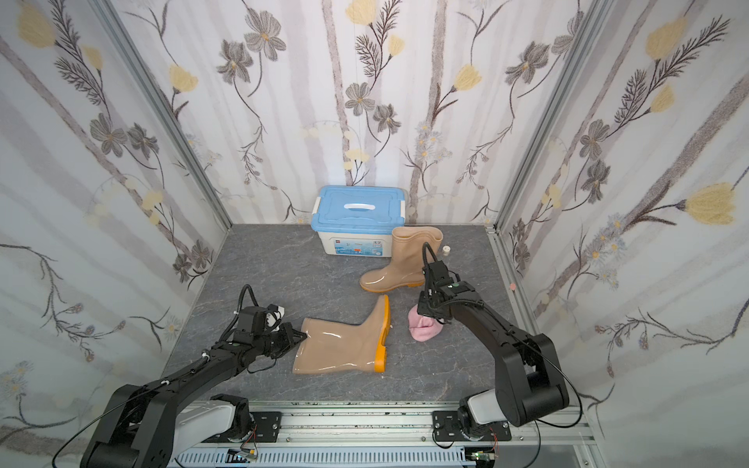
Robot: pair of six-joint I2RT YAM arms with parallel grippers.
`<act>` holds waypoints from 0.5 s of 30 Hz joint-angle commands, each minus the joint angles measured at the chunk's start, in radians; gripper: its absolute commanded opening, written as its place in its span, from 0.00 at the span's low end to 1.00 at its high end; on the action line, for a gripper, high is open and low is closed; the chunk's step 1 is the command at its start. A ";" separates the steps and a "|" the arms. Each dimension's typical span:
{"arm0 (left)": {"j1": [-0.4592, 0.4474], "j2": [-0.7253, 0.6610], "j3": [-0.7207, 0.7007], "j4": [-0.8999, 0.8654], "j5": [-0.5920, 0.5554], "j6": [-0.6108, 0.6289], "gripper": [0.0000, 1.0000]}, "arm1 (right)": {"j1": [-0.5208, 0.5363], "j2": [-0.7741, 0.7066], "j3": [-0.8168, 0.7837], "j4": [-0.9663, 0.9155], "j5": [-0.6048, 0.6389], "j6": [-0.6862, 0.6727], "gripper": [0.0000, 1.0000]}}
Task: Wipe the rubber boots with a cloth
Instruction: Pick up the cleaning item at the center of the board, then wipe the dirt off the rubber boot.
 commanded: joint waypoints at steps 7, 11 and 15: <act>0.000 -0.016 -0.021 0.018 -0.034 -0.004 0.00 | 0.424 0.334 0.439 0.003 0.022 0.080 0.00; 0.000 -0.034 -0.032 0.015 -0.043 -0.006 0.00 | 0.534 0.657 0.757 -0.048 -0.065 0.050 0.00; 0.000 -0.051 -0.037 0.009 -0.047 -0.004 0.00 | 0.583 0.841 0.931 -0.083 -0.155 0.056 0.00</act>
